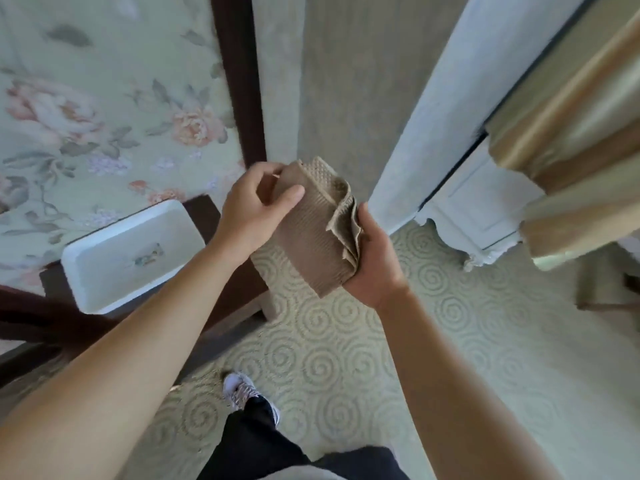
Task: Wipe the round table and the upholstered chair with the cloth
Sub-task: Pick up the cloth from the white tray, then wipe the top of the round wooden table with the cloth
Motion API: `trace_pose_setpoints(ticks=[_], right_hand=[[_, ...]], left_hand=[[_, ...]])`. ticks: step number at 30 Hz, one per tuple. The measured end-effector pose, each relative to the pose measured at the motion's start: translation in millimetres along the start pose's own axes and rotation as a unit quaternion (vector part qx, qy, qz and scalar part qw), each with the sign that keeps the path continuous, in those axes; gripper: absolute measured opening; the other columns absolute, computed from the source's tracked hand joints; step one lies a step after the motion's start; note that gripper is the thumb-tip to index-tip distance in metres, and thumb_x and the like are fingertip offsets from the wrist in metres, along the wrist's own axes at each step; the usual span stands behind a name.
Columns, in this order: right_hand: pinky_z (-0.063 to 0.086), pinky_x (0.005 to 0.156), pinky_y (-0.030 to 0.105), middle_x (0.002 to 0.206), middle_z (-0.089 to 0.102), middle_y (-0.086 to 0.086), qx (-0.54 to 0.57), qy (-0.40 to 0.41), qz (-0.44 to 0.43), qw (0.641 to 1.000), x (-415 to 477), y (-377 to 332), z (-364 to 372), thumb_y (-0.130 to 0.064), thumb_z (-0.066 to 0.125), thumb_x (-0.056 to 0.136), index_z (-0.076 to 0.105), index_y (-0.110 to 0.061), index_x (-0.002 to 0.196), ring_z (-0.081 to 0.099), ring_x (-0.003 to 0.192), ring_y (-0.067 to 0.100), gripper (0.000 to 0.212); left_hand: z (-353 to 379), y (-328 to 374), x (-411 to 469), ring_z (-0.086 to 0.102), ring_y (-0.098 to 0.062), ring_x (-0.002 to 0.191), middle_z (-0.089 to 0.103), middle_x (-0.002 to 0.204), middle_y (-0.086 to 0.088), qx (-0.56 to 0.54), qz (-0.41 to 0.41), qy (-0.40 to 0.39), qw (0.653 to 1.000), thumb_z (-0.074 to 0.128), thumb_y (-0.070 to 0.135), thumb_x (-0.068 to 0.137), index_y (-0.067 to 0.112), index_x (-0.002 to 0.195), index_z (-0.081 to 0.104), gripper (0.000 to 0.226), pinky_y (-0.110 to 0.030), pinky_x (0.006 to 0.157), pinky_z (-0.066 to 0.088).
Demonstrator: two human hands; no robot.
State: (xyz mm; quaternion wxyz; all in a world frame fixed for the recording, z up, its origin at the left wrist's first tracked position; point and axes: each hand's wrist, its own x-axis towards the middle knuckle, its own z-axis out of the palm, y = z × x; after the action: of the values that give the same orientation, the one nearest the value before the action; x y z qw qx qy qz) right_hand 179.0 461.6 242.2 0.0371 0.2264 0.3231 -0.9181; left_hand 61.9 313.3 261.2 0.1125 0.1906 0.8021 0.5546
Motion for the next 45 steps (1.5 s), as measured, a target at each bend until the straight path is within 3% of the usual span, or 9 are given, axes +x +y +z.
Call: trace_pose_setpoints(ticks=[4, 15, 19, 24, 35, 38, 41, 43, 45], right_hand=[[0.026, 0.118, 0.052, 0.147, 0.051, 0.018, 0.033, -0.009, -0.070, 0.997, -99, -53, -63, -0.055, 0.033, 0.101, 0.048, -0.007, 0.144, 0.047, 0.136, 0.033, 0.066], [0.042, 0.108, 0.039, 0.145, 0.055, 0.011, -0.084, 0.111, -0.254, 0.957, -395, -171, -254, -0.055, 0.039, 0.100, 0.048, -0.011, 0.145, 0.048, 0.135, 0.026, 0.064], [0.043, 0.104, 0.046, 0.143, 0.054, 0.020, -0.191, 0.191, -0.299, 0.915, -471, -213, -305, -0.040, 0.047, 0.100, 0.050, -0.009, 0.143, 0.050, 0.131, 0.036, 0.052], [0.046, 0.101, 0.055, 0.121, 0.066, 0.023, -0.306, 0.273, -0.266, 0.873, -524, -257, -361, -0.028, 0.070, 0.089, 0.066, -0.014, 0.123, 0.063, 0.111, 0.029, 0.037], [0.047, 0.103, 0.055, 0.111, 0.073, 0.018, -0.256, 0.475, -0.297, 0.788, -567, -362, -495, -0.035, 0.076, 0.081, 0.074, -0.013, 0.105, 0.068, 0.104, 0.024, 0.033], [0.046, 0.105, 0.050, 0.118, 0.073, 0.014, -0.156, 0.457, -0.361, 0.798, -584, -378, -527, -0.029, 0.072, 0.087, 0.073, -0.013, 0.111, 0.066, 0.114, 0.028, 0.030], [0.046, 0.106, 0.050, 0.125, 0.069, 0.017, -0.069, 0.433, -0.407, 0.801, -605, -397, -559, -0.029, 0.066, 0.092, 0.069, -0.007, 0.119, 0.063, 0.119, 0.032, 0.035], [0.047, 0.105, 0.050, 0.128, 0.067, 0.017, -0.028, 0.410, -0.413, 0.813, -620, -411, -585, -0.032, 0.062, 0.095, 0.067, -0.007, 0.123, 0.061, 0.121, 0.033, 0.038], [0.047, 0.105, 0.048, 0.133, 0.064, 0.016, -0.007, 0.380, -0.418, 0.825, -635, -424, -613, -0.038, 0.058, 0.098, 0.064, -0.010, 0.128, 0.059, 0.125, 0.032, 0.042]], left_hand=[[90, 93, -39, 0.063, 0.012, 0.087, 0.069, 0.090, 0.031, -0.004, 0.092, -0.085, 0.992, 0.071, 0.052, 0.078, 0.048, 0.095, 0.064, 0.020, -0.005, 0.074, 0.044], [374, 267, -155, 0.060, 0.005, 0.074, 0.070, 0.085, 0.022, -0.036, 0.248, -0.343, 0.905, 0.074, 0.006, 0.089, 0.030, 0.087, 0.057, 0.029, -0.010, 0.073, 0.042], [453, 314, -176, 0.065, -0.028, 0.087, 0.072, 0.094, 0.004, -0.028, 0.286, -0.404, 0.869, 0.075, 0.016, 0.086, 0.040, 0.087, 0.059, 0.029, -0.040, 0.083, 0.049], [557, 351, -188, 0.064, 0.004, 0.079, 0.070, 0.084, 0.023, -0.036, 0.325, -0.477, 0.816, 0.081, 0.018, 0.083, 0.042, 0.089, 0.063, 0.031, -0.008, 0.074, 0.042], [790, 428, -186, 0.065, 0.001, 0.090, 0.069, 0.092, 0.026, -0.055, 0.400, -0.541, 0.738, 0.079, 0.043, 0.081, 0.042, 0.098, 0.069, 0.019, -0.011, 0.076, 0.046], [843, 435, -184, 0.058, -0.002, 0.109, 0.064, 0.110, 0.020, -0.036, 0.367, -0.533, 0.762, 0.063, 0.058, 0.086, 0.040, 0.109, 0.064, 0.029, -0.020, 0.092, 0.044], [895, 433, -195, 0.049, -0.012, 0.128, 0.052, 0.136, 0.007, -0.071, 0.152, -0.596, 0.785, 0.056, 0.058, 0.092, 0.032, 0.132, 0.053, 0.048, -0.036, 0.110, 0.038], [929, 432, -207, 0.058, -0.021, 0.111, 0.061, 0.129, -0.005, -0.122, -0.050, -0.653, 0.746, 0.049, 0.055, 0.098, 0.026, 0.132, 0.052, 0.044, -0.039, 0.096, 0.044], [961, 430, -217, 0.060, -0.029, 0.098, 0.068, 0.111, -0.012, -0.157, -0.095, -0.665, 0.724, 0.048, 0.046, 0.103, 0.016, 0.124, 0.063, 0.040, -0.038, 0.086, 0.047]])
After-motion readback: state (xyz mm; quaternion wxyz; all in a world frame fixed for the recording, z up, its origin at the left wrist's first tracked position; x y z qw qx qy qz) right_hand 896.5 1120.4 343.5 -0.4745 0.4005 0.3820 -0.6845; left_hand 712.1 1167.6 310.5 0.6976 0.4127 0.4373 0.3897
